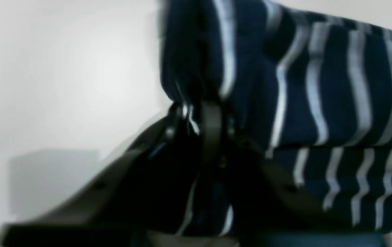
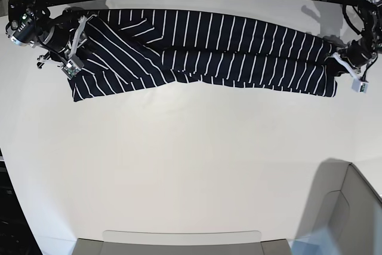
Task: Fold the T-shirt properly
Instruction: 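Move the left gripper inward along the strip and grasp its end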
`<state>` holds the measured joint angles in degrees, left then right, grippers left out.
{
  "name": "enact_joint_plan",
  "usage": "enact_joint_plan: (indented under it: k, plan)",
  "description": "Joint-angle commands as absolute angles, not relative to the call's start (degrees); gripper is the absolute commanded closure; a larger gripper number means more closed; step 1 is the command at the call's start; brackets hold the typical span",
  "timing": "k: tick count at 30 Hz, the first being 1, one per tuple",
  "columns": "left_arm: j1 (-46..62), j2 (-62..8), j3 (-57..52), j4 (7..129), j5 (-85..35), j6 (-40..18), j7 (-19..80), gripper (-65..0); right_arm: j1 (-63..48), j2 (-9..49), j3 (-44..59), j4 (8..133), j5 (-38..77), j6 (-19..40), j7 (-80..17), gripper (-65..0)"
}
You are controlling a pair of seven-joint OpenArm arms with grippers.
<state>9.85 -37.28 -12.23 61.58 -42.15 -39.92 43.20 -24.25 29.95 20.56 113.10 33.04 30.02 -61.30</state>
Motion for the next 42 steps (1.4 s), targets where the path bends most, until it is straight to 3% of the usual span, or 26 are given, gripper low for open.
enact_joint_plan:
  k: [1,6,12,19,25,42]
  plan:
    - [10.86,-37.32,-11.12,61.05,-38.99,-40.00,48.57,0.0,-23.96,30.99,21.14,114.07,33.63,30.11,-60.62,-18.1]
    - [12.97,-37.76,-12.44,65.10,-38.99,-40.00,49.54,0.0,-23.96,30.99,21.32,114.07,33.63,30.11,-60.62,-18.1]
    - [14.46,-37.32,-29.32,66.42,-39.34,-40.00,49.80,0.0,-23.87,30.81,21.41,114.15,33.71,30.11,-60.62,-18.1]
    - [13.05,-37.32,-38.02,70.46,-39.60,-40.00,54.99,0.0,-23.78,30.64,21.41,114.15,33.71,30.11,-60.62,-18.1]
    - [12.35,-36.79,-41.63,77.67,-39.60,-40.00,60.26,0.0,-23.78,30.55,21.41,114.15,33.71,30.11,-60.62,-18.1]
    - [16.40,-22.11,-42.86,109.05,-39.43,-40.00,72.13,0.0,-22.99,30.46,21.23,114.15,33.71,30.11,-60.88,-18.1]
